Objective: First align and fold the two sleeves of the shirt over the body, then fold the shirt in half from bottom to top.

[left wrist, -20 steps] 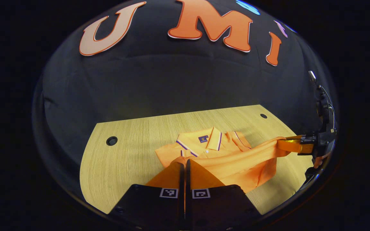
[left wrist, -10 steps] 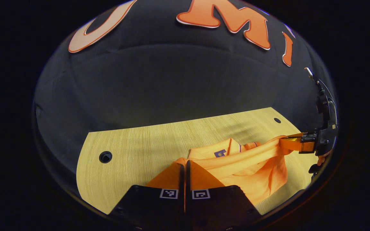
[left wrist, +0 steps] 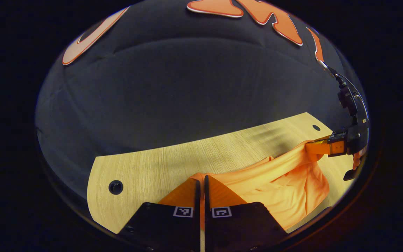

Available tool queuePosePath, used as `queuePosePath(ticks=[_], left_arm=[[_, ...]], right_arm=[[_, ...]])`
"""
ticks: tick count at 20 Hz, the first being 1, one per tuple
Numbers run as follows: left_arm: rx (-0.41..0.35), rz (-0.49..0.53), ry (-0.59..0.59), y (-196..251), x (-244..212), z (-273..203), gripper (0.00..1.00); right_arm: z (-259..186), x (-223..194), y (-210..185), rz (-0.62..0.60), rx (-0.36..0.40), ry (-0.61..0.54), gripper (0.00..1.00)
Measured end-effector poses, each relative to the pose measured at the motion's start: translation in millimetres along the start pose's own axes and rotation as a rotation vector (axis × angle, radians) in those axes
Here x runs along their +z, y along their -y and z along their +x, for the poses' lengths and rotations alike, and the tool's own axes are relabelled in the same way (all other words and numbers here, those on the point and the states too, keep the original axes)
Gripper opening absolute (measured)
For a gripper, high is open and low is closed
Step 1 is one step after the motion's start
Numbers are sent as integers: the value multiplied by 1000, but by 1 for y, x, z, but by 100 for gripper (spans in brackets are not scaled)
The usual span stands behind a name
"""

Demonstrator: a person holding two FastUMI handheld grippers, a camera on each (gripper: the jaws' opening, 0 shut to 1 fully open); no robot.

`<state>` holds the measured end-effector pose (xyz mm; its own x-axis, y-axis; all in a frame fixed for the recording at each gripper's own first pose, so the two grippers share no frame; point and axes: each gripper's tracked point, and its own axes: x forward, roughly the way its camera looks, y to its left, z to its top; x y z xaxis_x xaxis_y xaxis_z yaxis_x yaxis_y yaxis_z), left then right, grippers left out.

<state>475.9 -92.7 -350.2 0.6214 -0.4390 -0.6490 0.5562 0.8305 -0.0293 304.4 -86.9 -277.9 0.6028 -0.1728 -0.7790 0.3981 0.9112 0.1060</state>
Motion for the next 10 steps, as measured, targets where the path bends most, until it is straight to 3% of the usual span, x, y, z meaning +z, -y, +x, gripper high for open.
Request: queuePosePath(ticks=[1, 2, 3, 4, 5, 6, 7, 8, 9, 10], left_arm=[[0, -17, -15, -1, -4, -3, 6], [10, -43, -21, -5, -7, -9, 23], [25, -63, -22, -11, -9, -13, 32], [40, -80, -18, -15, -11, -18, 51], [57, -93, -8, -21, -10, -24, 70], [76, -101, 10, -27, -6, -33, 89], [91, -111, 35, -29, 1, -43, 91], [100, -119, 60, -32, 5, -57, 92], [104, -127, 89, -30, 10, -69, 94], [112, -125, 117, -30, 17, -89, 95]], right_arm=[[-2, 1, 3, 2, 0, -1, 8], [-2, 0, 7, -11, -15, 12, 15], [-7, 3, 9, -34, -26, 30, 28], [-14, 4, 11, -49, -35, 49, 42], [-23, 4, 11, -64, -27, 66, 69], [-33, 4, 11, -76, -29, 85, 70], [-47, 7, 11, -85, -22, 114, 89], [-59, 9, 11, -92, -27, 144, 93], [-71, 10, 12, -96, -29, 177, 90], [-85, 9, 11, -102, -25, 203, 96]])
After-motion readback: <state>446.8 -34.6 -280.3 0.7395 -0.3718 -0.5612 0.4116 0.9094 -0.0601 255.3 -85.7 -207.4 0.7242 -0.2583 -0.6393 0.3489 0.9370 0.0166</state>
